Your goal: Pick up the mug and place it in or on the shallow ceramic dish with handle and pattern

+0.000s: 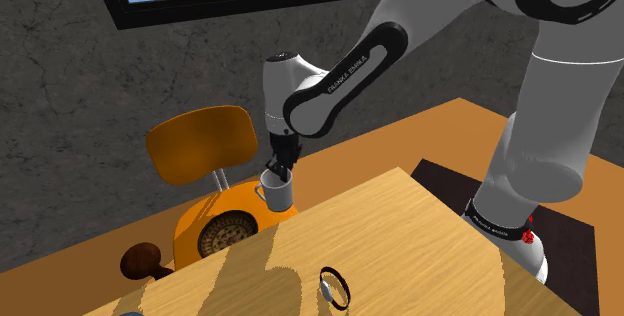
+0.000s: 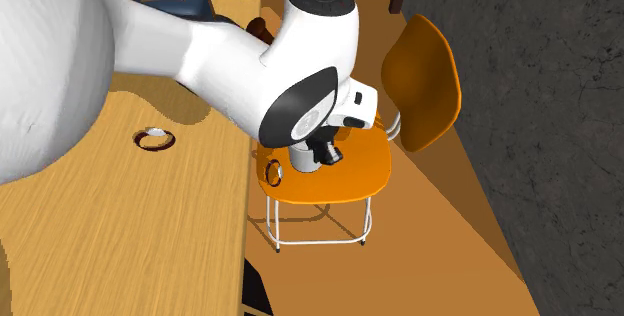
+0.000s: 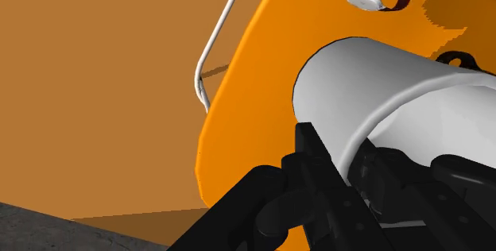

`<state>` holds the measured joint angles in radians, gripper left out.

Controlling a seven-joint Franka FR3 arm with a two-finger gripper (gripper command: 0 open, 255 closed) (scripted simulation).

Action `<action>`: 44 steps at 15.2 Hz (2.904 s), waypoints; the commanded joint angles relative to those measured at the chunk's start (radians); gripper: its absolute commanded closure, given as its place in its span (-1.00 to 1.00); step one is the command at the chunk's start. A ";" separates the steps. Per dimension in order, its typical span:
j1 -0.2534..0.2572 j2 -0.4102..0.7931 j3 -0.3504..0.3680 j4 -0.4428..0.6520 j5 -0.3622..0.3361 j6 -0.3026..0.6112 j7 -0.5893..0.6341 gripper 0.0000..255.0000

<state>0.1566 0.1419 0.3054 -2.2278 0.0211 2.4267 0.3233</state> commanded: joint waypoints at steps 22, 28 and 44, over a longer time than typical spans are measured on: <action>0.199 0.411 0.009 0.645 -0.165 -0.246 0.256 1.00; 0.204 0.449 0.000 0.622 -0.177 -0.185 0.262 1.00; 0.212 0.503 -0.012 0.605 -0.194 -0.116 0.270 -1.00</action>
<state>0.3688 0.6449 0.2930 -1.6226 -0.1729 2.3104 0.5928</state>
